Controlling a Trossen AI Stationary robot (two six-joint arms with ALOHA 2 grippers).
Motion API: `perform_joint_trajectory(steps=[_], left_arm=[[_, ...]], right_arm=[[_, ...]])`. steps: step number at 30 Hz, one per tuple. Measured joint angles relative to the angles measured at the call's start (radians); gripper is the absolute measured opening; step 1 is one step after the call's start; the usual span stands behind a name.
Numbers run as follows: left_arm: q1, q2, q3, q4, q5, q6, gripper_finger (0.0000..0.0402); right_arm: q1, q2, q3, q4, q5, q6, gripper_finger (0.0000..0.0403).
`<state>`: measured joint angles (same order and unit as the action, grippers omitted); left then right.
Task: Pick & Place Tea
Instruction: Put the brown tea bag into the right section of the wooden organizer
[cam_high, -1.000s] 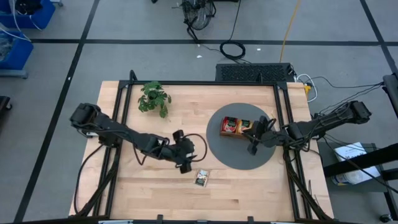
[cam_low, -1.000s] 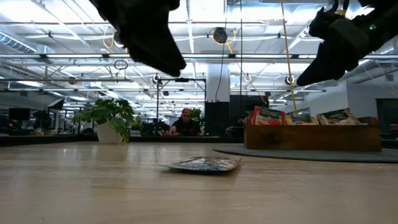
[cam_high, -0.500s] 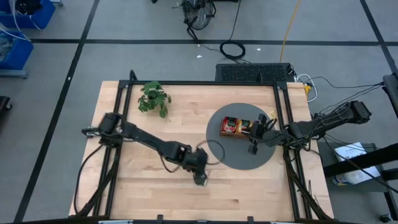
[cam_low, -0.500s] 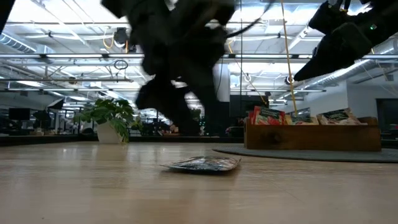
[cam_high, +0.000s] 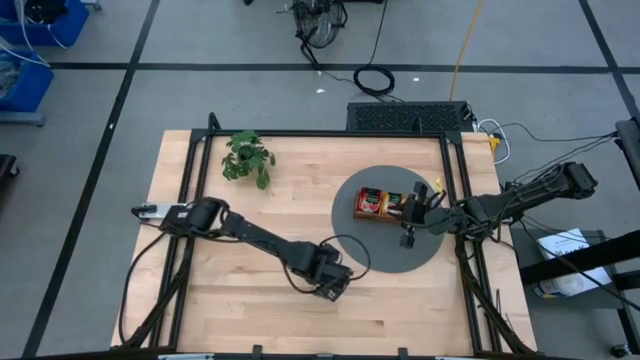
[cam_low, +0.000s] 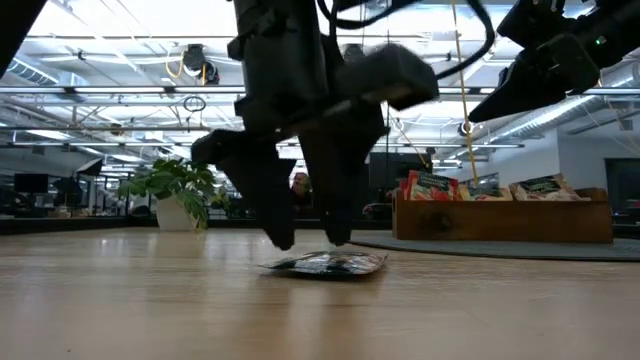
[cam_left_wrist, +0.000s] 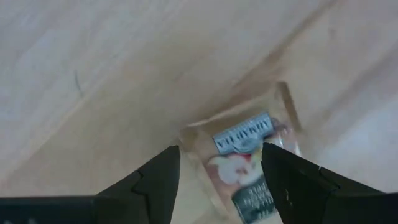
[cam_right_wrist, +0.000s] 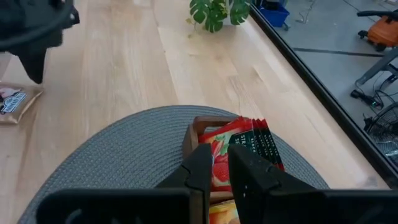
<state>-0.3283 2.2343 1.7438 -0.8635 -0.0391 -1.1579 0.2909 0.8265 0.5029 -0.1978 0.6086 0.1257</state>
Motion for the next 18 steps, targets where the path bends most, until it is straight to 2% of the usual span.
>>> perform_joint_trajectory(steps=[5,13,18], left_arm=[[0.0,0.03,0.004,0.023,-0.008,-0.081,0.0227],[-0.014,0.034,0.003,0.055,-0.009,-0.111,0.0227],[-0.037,0.046,-0.002,0.039,-0.046,-0.08,0.0227]], right_arm=[[0.0,0.0,0.0,0.0,0.0,-0.008,0.0045],[0.0,0.0,0.0,0.0,-0.002,-0.008,0.0045],[0.0,0.0,0.0,0.0,-0.002,-0.011,0.0045]])
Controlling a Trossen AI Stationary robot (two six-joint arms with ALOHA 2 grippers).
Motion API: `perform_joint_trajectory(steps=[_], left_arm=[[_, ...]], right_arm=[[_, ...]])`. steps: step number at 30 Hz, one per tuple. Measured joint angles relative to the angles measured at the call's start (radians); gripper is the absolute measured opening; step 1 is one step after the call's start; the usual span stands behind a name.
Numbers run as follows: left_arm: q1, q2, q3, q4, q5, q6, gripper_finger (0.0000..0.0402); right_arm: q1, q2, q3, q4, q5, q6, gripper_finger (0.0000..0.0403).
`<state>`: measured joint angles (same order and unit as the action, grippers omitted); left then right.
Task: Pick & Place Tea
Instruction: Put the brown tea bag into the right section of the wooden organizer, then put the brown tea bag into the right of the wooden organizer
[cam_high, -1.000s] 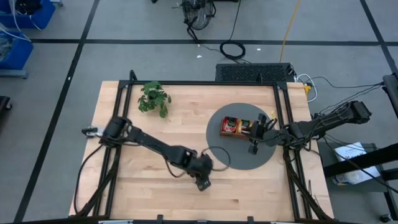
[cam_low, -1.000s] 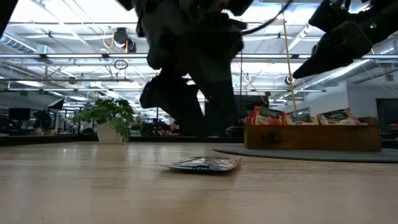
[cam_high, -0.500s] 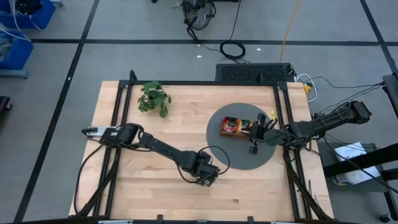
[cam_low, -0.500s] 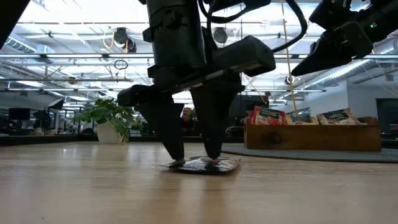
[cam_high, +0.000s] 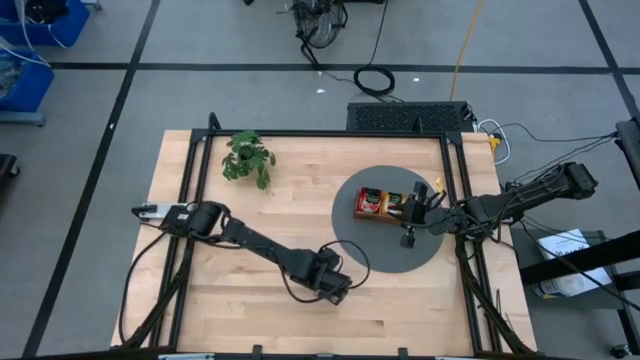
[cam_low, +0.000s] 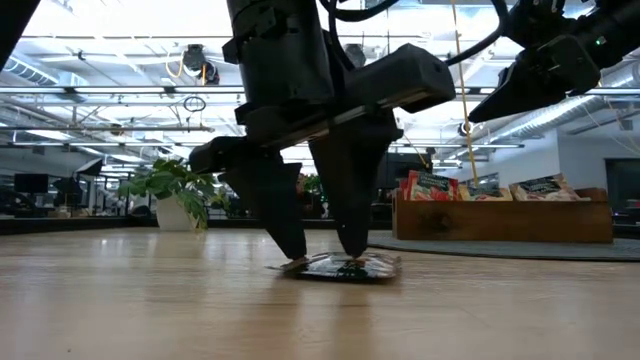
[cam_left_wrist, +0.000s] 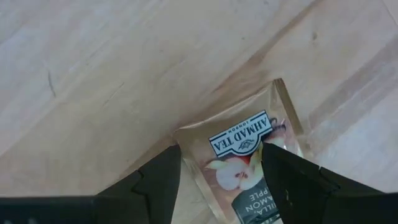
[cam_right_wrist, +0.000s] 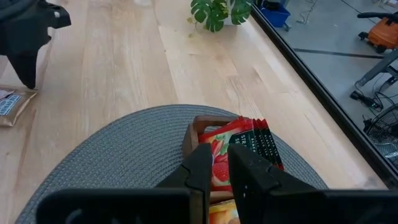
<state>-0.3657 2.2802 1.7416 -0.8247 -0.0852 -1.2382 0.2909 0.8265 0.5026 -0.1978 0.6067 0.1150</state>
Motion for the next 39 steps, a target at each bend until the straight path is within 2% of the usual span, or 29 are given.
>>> perform_joint_trajectory(steps=[6,9,14,18,20,23,27,29,32,34,39], left_arm=[[-0.005,0.026,0.0,-0.041,0.03,0.039,0.0226],[-0.007,0.031,0.001,-0.064,0.048,0.085,0.0206],[-0.011,0.031,0.001,-0.171,0.075,0.135,0.0126],[-0.006,0.031,0.0,-0.192,0.081,0.191,0.0037],[0.002,0.03,0.0,-0.193,0.092,0.262,0.0011],[0.0,0.012,0.012,-0.195,0.112,0.49,0.0013],[-0.042,-0.027,0.066,-0.232,-0.031,0.686,0.0004],[-0.059,-0.06,0.098,-0.149,-0.086,0.82,0.0004],[-0.075,-0.072,0.106,0.074,-0.087,1.005,0.0003],[-0.07,-0.055,0.08,0.137,-0.044,1.034,0.0003],[-0.046,-0.037,0.042,0.097,0.011,0.995,0.0002]], right_arm=[[0.0,0.0,0.0,0.005,0.0,0.0,0.0045],[0.0,0.0,0.0,0.007,0.0,0.0,0.0045],[0.0,0.0,0.0,0.007,0.0,0.001,0.0045],[0.0,0.0,0.0,0.006,-0.001,0.0,0.0045],[0.0,0.0,0.0,0.006,-0.001,0.0,0.0045],[0.0,0.0,0.0,0.006,-0.001,0.0,0.0045],[0.0,0.0,0.0,0.005,-0.001,0.003,0.0045],[0.0,0.0,0.0,0.003,-0.001,0.003,0.0045],[-0.001,0.0,0.0,0.005,-0.001,0.003,0.0045],[-0.002,0.0,0.0,0.006,0.0,0.003,0.0045],[-0.002,0.0,0.0,0.013,0.001,0.003,0.0045]])
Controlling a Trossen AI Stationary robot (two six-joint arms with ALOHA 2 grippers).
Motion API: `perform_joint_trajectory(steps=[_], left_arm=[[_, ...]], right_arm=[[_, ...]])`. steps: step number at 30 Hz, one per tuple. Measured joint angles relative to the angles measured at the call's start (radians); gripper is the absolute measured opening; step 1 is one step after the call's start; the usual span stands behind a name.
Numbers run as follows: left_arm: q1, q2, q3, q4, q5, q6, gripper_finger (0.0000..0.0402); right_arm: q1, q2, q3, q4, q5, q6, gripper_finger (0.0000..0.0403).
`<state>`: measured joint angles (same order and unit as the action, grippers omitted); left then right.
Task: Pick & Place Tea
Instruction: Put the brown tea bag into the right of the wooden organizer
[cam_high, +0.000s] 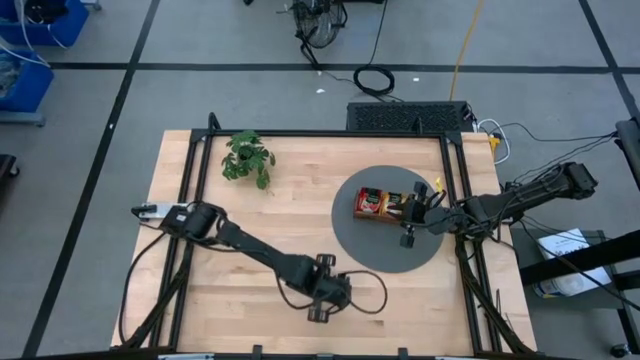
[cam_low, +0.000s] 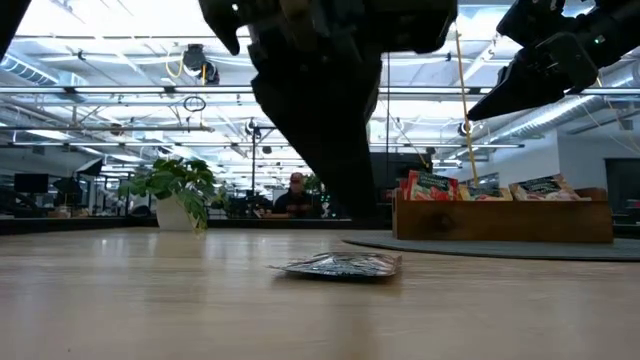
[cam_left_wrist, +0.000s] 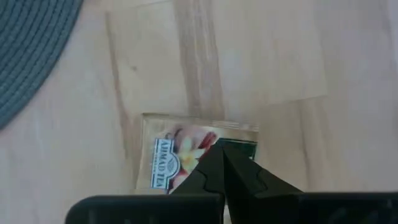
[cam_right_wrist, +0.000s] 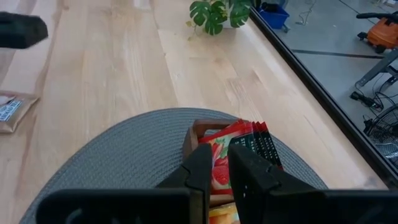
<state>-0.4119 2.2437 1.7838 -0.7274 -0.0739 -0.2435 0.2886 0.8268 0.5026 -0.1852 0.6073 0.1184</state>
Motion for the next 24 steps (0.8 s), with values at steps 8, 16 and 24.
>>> perform_joint_trajectory(steps=[8,16,24], left_arm=[[0.028,-0.002,-0.107,0.117,0.114,0.021,0.0001],[0.076,-0.012,-0.16,-0.088,0.036,-0.29,0.0001],[0.162,-0.017,-0.123,-0.115,0.007,-0.741,0.0001]], right_arm=[[0.0,0.0,0.0,0.002,0.0,0.007,0.0045],[0.0,0.0,0.0,0.002,0.001,0.008,0.0045],[0.0,0.0,0.0,0.005,0.023,0.018,0.0045]])
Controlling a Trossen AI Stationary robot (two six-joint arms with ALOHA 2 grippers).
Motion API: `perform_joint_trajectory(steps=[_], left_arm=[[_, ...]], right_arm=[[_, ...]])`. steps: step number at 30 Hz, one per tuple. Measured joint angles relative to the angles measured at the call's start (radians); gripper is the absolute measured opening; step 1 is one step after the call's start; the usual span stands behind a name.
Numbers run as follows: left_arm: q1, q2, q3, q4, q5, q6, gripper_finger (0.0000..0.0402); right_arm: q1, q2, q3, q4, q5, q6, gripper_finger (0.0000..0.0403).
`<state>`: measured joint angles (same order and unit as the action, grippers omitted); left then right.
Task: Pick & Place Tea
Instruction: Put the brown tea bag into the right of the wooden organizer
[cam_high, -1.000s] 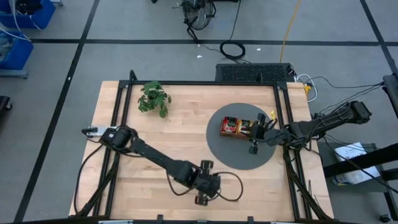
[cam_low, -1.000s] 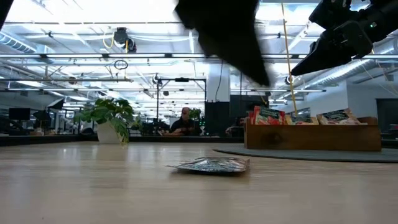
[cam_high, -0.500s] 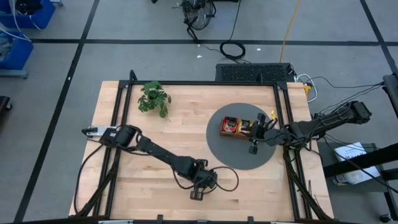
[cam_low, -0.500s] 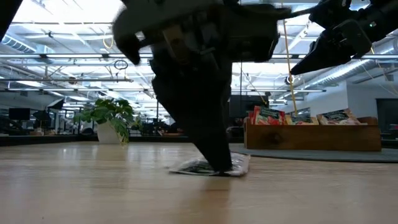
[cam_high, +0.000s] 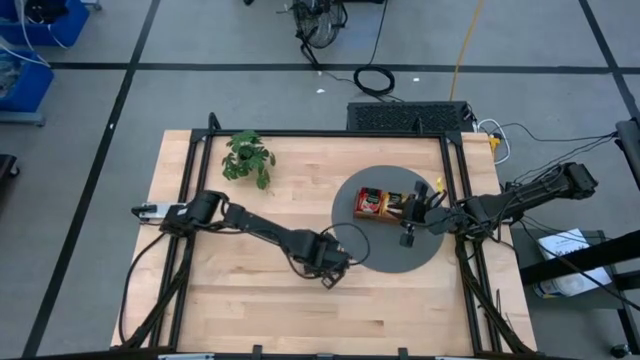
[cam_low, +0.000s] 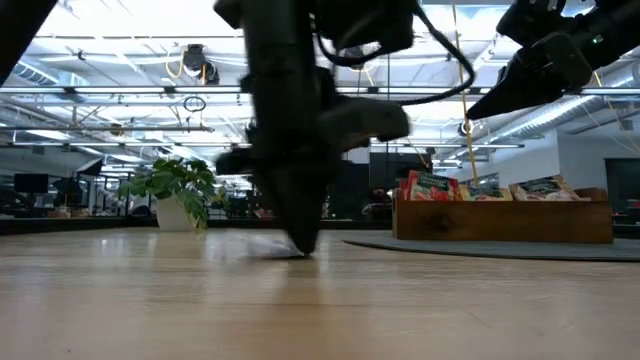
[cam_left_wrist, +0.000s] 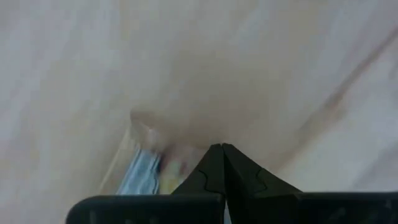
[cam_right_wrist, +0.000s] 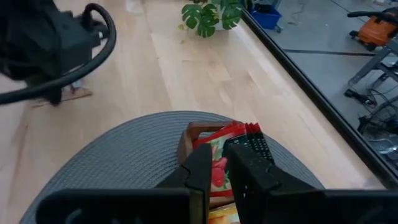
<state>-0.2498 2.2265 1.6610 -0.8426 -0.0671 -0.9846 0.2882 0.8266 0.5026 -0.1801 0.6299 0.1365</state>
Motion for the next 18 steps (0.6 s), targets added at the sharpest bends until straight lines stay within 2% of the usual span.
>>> perform_joint_trajectory(steps=[5,8,10,12,15,18], left_arm=[[0.059,0.014,0.063,0.061,-0.159,0.116,0.0001],[0.074,0.007,0.125,0.033,-0.157,0.244,0.0001],[0.057,0.006,0.168,-0.041,-0.119,0.345,0.0001],[0.04,0.006,0.198,-0.169,-0.123,0.4,0.0001],[0.026,0.006,0.211,-0.385,-0.135,0.364,0.0001],[0.028,0.005,0.17,-0.478,-0.111,0.31,0.0001]], right_arm=[[0.0,0.0,0.0,0.001,0.025,0.001,0.0045],[0.0,0.0,0.0,0.001,0.025,0.001,0.0045],[0.0,0.0,0.0,0.0,0.025,0.001,0.0045],[0.0,0.0,0.0,-0.004,0.025,0.001,0.0045],[0.0,0.0,0.0,-0.004,0.025,0.001,0.0045],[0.0,0.0,0.0,-0.004,0.025,0.001,0.0045]])
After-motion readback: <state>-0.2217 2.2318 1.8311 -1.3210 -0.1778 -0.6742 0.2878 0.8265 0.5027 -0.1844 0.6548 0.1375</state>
